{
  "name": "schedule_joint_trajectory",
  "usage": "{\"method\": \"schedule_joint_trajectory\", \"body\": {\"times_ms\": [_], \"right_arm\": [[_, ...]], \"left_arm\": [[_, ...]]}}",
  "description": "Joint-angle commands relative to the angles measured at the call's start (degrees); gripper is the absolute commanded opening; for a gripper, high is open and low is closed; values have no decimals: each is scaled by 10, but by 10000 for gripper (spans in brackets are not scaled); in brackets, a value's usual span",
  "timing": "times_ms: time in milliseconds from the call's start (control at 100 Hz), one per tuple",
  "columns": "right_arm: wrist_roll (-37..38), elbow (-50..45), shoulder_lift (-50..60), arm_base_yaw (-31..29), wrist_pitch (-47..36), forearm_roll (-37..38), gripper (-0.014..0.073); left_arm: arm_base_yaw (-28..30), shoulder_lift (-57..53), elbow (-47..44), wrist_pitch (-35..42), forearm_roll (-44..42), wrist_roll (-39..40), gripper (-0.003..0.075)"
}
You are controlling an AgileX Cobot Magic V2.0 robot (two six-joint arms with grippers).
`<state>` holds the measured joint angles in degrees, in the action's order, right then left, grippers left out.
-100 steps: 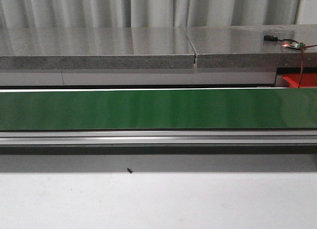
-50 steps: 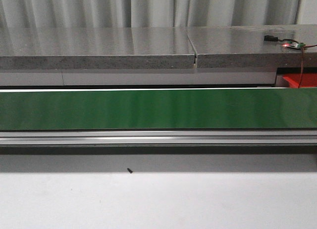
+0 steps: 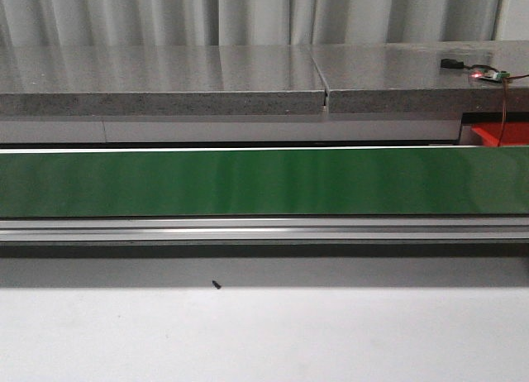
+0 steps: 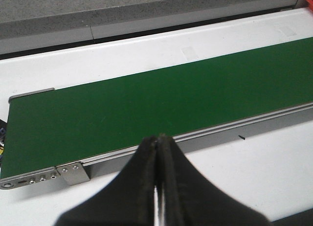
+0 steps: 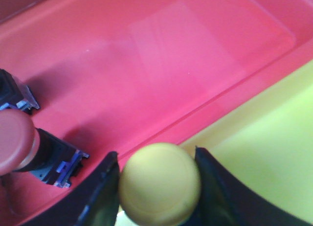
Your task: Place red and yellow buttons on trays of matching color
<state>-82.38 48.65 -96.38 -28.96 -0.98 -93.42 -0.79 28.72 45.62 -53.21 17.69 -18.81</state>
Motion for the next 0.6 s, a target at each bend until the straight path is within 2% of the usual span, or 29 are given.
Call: {"method": "schedule_joint_trajectory", "body": {"times_ms": [0, 320, 410, 590], "right_arm": [[-1, 17, 16, -4, 14, -5, 118], [-19, 16, 16, -4, 44, 3, 139], [-32, 16, 16, -4, 59, 3, 209], [-36, 16, 16, -4, 59, 3, 453]], "left_arm": [[-3, 3, 14, 40, 14, -1, -19], [-3, 3, 14, 40, 14, -1, -19], [-3, 3, 14, 40, 14, -1, -19], [-3, 3, 14, 40, 14, -1, -19]]}}
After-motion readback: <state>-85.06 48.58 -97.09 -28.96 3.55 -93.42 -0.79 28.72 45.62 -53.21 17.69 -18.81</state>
